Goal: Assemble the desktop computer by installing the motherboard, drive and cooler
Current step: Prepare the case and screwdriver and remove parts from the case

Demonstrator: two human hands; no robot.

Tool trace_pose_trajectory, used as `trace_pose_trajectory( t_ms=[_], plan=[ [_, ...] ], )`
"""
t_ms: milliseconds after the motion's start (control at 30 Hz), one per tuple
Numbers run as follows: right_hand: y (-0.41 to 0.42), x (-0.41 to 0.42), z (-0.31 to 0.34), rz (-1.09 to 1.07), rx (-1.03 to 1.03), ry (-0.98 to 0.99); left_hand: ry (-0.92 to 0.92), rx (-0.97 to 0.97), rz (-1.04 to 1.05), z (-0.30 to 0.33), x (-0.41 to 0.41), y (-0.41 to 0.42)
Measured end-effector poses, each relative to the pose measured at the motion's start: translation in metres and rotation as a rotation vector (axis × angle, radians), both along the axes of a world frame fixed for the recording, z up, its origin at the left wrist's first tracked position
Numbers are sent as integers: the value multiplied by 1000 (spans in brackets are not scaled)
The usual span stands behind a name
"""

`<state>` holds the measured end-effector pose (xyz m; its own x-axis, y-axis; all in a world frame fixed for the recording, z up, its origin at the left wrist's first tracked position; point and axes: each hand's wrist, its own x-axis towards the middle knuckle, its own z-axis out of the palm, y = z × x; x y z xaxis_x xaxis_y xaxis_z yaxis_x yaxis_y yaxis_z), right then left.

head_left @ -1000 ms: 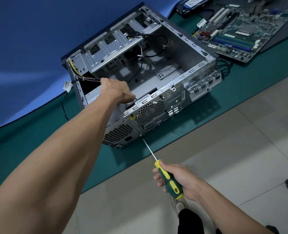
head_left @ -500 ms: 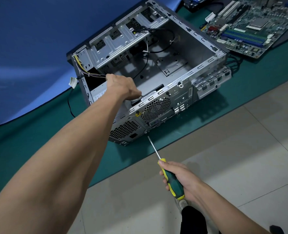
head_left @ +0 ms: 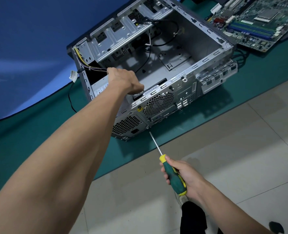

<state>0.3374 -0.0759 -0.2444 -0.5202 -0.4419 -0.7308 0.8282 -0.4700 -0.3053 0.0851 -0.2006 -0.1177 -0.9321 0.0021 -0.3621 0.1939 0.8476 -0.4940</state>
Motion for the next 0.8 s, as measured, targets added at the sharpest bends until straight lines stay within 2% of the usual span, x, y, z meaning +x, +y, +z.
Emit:
trace_pose_trajectory(
  t_ms=[133,333,400,500,533,633,733,800],
  plan=[
    [2,1,-1,101,5,9,1,-10,3,-2,0,0],
    [-2,0,3,111,310,111,15,-5,10,-2,0,0],
    [1,-1,5,89,211,77,26,-3,5,-3,-1,-1],
    [8,-4,9,121,-61,-24,47,-3,4,-4,-1,-1],
    [10,-4,10,155,-85,-26,50,-2,6,-4,0,-1],
    [5,-2,13,251,75,43,73,1,12,-4,2,0],
    [-2,-4,13,205,358,185,95,14,27,-3,3,2],
    [-6,-4,10,137,423,214,101,28,37,-3,4,1]
  ],
)
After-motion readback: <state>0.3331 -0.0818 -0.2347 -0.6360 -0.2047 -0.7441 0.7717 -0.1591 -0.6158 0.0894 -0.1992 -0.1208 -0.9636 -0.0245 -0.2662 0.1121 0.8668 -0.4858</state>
